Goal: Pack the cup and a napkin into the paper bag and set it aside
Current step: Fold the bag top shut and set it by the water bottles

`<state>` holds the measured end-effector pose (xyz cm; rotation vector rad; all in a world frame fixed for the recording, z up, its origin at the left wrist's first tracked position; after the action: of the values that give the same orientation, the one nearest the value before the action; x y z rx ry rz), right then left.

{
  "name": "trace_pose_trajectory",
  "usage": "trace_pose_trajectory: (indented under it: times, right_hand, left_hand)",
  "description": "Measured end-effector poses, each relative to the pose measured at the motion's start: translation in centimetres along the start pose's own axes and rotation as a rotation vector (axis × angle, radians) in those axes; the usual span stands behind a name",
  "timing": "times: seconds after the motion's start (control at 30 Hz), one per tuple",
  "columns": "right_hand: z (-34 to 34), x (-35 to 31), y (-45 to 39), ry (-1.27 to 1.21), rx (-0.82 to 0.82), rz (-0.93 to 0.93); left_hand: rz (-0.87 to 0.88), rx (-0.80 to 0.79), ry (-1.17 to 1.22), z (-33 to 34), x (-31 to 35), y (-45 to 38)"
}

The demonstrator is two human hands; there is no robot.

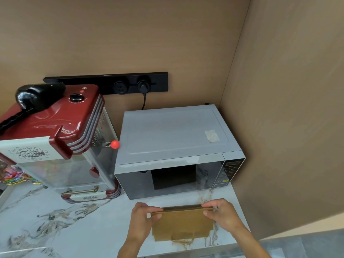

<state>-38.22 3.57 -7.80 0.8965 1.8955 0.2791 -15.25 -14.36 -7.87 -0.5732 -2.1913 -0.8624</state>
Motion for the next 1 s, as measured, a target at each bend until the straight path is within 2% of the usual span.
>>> trace_pose_trajectory:
  times: [0.13, 0.43, 0.63, 0.73, 1.0]
  right_hand:
    - [1.0, -1.1, -0.6, 0.382, 0.047, -0.017]
    - [7.8, -7.2, -1.9, 0.663, -0.102, -0.234]
    - [7.3, -7.3, -1.2, 0.783, 0.017, -0.271]
    - [6.6, -6.5, -0.9, 0.779, 0.005, -0.277]
    - [6.3, -5.9, -1.4, 0.954, -0.033, -0.270]
  left_hand:
    - [0.172, -0.052, -0.206, 0.8, 1.5, -0.2]
    - [0.214, -0.038, -0.728, 4.2, 5.8, -0.7]
    - [0.209, 0.021, -0.801, 3.5, 3.9, -0.9]
    - [0.231, -0.003, -0.820, 3.8, 3.4, -1.0]
    - [0.231, 0.009, -0.862, 3.5, 3.1, -1.3]
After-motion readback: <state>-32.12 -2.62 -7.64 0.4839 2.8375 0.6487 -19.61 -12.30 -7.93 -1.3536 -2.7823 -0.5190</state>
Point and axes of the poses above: each hand's wrist, its own y-axis away from the middle knuckle, its own z-axis out of the palm, x = y × z, the point moved 7 cm from there along -y, towards the middle knuckle, and after that the axes turned 10 degrees about -x, right-handed, at the moved point
